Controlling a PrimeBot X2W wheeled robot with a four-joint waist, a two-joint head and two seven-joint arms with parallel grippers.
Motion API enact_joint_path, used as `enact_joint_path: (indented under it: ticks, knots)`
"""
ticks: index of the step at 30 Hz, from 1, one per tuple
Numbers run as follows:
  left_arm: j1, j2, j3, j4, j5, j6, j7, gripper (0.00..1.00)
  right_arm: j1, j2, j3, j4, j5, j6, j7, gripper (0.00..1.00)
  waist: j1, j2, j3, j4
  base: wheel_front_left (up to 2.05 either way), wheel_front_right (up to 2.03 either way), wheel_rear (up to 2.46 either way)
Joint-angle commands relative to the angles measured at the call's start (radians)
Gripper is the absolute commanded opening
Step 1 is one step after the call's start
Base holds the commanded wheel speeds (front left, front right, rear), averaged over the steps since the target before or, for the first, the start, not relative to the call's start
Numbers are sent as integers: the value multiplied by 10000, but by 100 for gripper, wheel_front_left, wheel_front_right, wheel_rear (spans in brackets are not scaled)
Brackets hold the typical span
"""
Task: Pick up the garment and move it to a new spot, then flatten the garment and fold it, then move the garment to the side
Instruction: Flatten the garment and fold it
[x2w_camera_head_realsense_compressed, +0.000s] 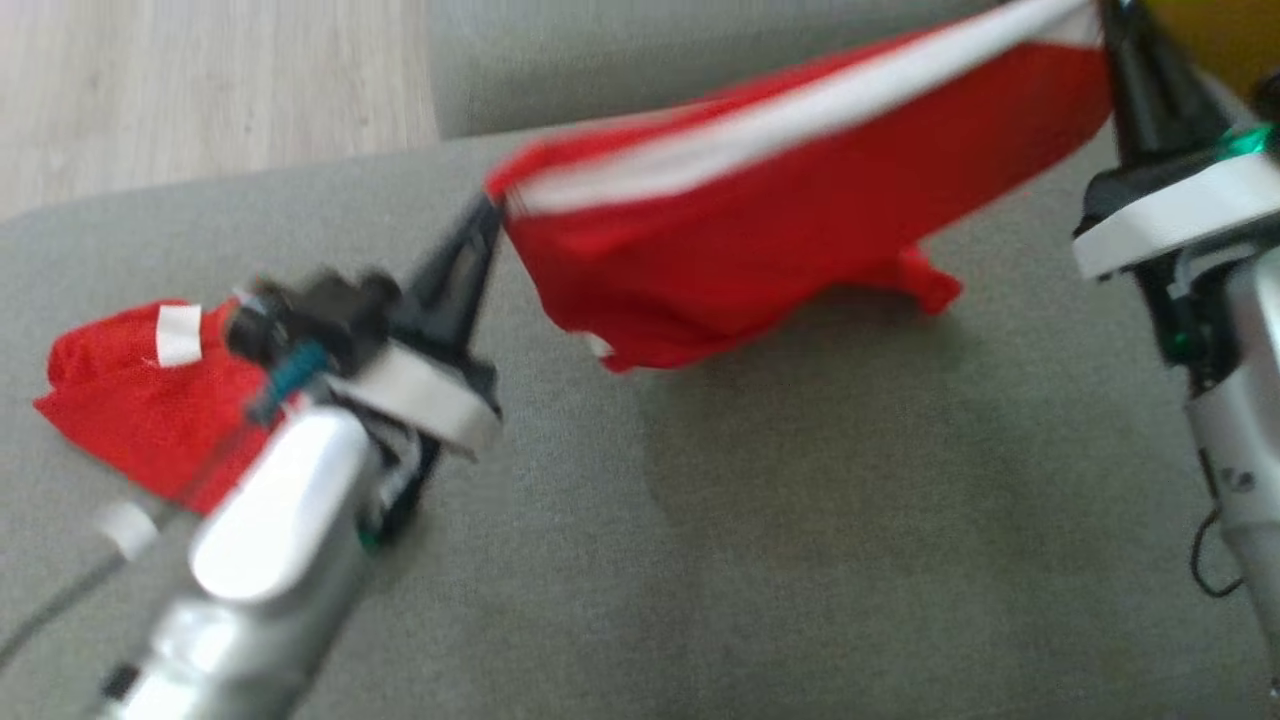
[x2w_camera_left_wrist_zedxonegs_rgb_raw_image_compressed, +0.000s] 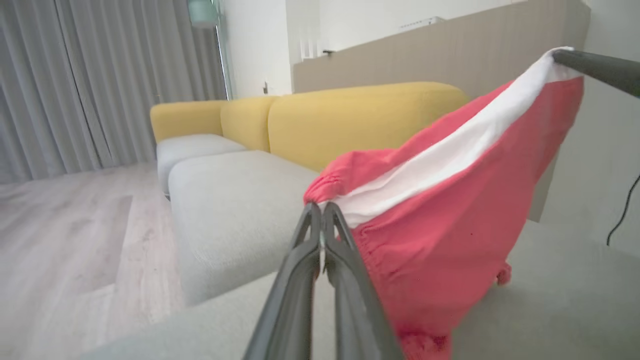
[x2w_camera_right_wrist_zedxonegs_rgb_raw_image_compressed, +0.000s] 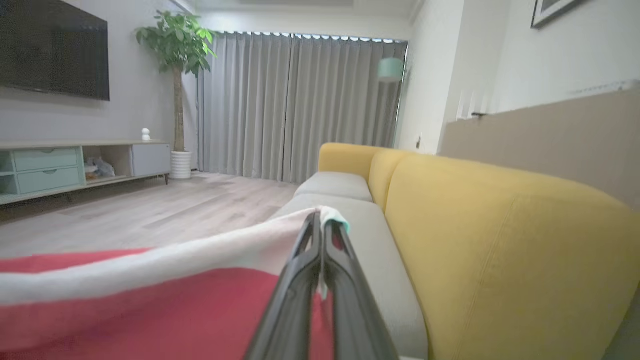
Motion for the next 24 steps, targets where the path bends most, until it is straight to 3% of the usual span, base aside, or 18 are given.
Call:
enact_joint_path:
  ticks: [1,8,14,24]
  knots:
    - [-887,379,588,-405,-158,-21,86,0,-72,-163,-47,-588,-10,-7,4,0,1,-1,-292,-28,0,0,0]
    - [-2244,587,1131,-869,-579,-104,690,0,-215,-230,-556,-1947,-1035,-7,-301,0,1,-1,-849,-76,0,0,0]
    - [-2365,563,1633,-1381,-1320,14,1085,0,34,-341,-808,-2667,-3116,-7,-399,0,1,-1,-992,-23,0,0,0]
    - [-1844,595,1774,-1814,-2040,118,1692,0,808,-202,-973,-3031,-2737,-7,282,0,1,-1,-646,230,0,0,0]
